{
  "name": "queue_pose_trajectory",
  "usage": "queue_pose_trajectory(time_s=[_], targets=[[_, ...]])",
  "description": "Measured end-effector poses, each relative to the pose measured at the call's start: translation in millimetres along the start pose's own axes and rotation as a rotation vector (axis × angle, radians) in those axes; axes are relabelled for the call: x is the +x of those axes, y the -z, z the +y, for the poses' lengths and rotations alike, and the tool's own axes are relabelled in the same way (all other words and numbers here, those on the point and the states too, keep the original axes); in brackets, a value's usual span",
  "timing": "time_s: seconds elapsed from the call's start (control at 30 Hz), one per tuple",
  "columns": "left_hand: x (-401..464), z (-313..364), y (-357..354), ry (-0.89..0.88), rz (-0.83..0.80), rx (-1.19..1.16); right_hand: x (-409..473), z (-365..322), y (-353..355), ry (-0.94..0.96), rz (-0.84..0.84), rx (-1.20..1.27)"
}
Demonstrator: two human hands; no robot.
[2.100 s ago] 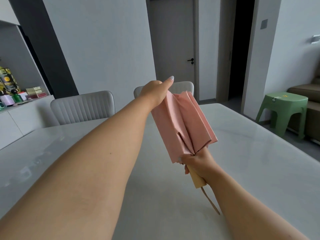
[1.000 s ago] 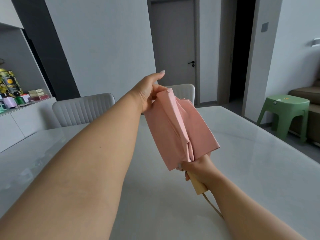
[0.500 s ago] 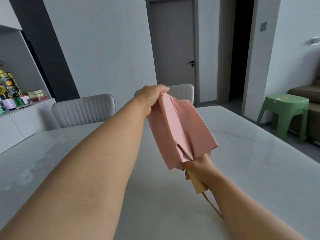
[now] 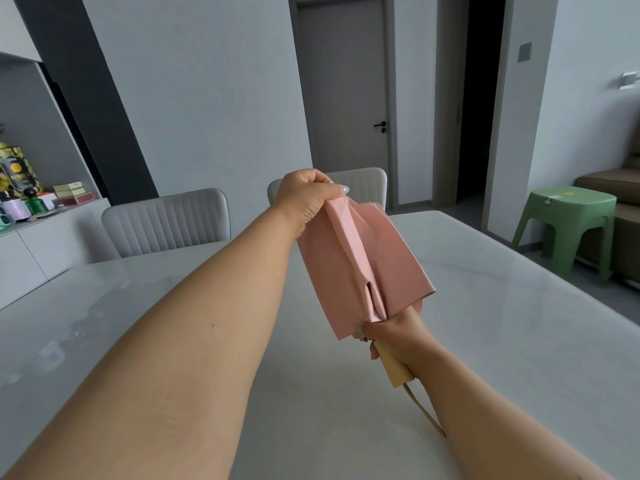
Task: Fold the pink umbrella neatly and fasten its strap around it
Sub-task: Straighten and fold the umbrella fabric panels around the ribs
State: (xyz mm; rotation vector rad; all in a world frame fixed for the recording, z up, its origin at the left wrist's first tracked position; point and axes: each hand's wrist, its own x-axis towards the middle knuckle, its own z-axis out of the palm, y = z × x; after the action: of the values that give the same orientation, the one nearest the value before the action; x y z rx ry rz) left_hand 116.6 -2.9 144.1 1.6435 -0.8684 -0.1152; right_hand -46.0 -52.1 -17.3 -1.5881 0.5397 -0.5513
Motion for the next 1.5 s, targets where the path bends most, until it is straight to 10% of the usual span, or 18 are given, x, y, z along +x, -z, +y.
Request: queue_pose_trajectory(time_s=[1.5], targets=[[-163, -87, -52, -0.239, 0.222, 0.009, 5, 1, 6, 0.101, -0.001, 0.201]])
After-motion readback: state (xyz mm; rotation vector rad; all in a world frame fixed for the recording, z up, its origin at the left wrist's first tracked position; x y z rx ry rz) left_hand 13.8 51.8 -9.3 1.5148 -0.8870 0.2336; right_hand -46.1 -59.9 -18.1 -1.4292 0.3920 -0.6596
